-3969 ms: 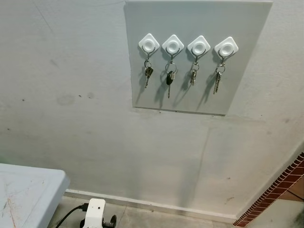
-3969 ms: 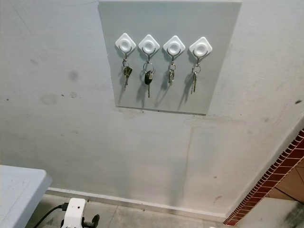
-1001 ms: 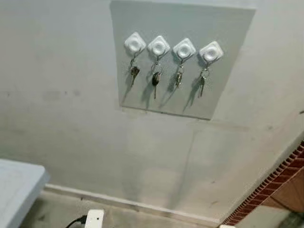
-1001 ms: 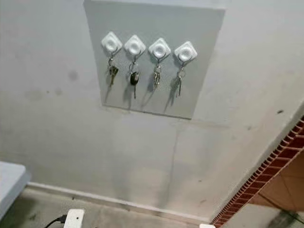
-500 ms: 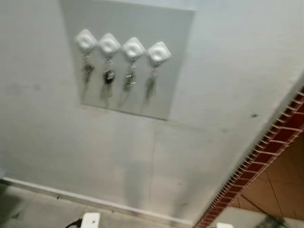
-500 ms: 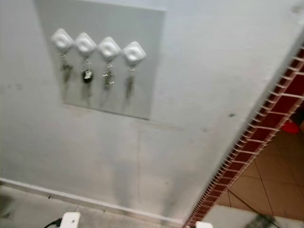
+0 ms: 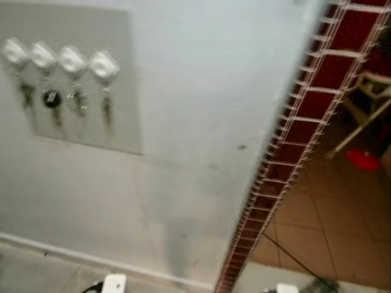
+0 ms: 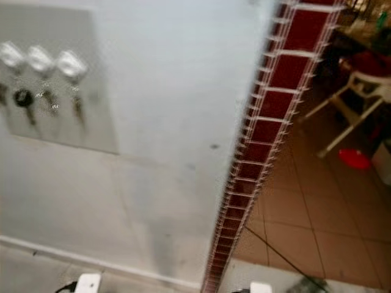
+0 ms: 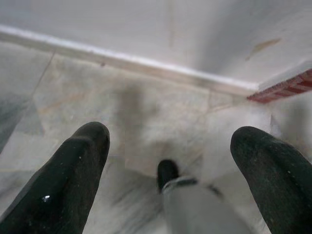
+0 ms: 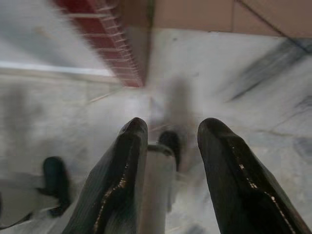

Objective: Hang keys on a hook

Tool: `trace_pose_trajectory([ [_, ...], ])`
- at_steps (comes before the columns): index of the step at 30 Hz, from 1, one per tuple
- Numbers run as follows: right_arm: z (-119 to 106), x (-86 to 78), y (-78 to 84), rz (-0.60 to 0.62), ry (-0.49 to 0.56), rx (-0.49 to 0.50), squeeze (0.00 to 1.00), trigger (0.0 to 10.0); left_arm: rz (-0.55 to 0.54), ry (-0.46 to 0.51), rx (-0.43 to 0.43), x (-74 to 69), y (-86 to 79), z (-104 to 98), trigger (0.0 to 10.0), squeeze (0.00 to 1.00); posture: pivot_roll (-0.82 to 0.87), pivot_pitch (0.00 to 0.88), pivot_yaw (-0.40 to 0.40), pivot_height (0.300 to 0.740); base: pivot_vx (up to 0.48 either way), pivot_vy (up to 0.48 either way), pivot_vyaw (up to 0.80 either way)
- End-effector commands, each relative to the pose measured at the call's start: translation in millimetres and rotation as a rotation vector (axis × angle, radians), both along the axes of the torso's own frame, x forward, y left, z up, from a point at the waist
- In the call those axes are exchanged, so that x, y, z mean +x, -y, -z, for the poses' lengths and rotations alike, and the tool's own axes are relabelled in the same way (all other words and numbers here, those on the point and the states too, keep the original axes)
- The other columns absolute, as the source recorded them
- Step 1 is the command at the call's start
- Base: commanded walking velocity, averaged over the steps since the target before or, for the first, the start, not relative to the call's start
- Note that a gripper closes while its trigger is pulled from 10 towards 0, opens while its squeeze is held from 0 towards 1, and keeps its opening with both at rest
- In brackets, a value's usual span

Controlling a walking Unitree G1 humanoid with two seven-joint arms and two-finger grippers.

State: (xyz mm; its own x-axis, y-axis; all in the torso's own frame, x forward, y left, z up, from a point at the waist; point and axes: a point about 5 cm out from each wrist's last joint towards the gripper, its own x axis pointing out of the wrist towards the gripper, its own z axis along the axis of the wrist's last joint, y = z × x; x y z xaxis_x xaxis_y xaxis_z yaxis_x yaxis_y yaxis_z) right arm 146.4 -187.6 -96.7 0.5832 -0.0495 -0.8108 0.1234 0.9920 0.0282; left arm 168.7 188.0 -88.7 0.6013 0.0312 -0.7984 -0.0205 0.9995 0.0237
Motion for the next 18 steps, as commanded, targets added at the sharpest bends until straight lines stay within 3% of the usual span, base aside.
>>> trace_pose_trajectory([
  [1,-1.3,0.0,9.6,0.024,0.003,-0.016,0.0,10.0,0.015,-0.011,-0.015,-2.1,9.3,2.1,10.0,0.0,-0.02,0.0,-0.009,0.74,0.0,-0.48,0.0],
  [9,-1.3,0.0,9.9,0.028,0.002,-0.014,0.0,10.0,0.019,-0.014,-0.008,-2.4,8.6,2.2,10.0,0.0,-0.02,0.0,-0.011,0.74,0.0,-0.45,0.0],
  [18,-1.1,0.3,9.3,0.023,-0.002,-0.01,0.0,10.0,0.002,-0.032,0.001,-3.3,6.9,2.9,10.0,0.0,-0.01,0.0,-0.009,0.74,0.0,0.0,0.0],
])
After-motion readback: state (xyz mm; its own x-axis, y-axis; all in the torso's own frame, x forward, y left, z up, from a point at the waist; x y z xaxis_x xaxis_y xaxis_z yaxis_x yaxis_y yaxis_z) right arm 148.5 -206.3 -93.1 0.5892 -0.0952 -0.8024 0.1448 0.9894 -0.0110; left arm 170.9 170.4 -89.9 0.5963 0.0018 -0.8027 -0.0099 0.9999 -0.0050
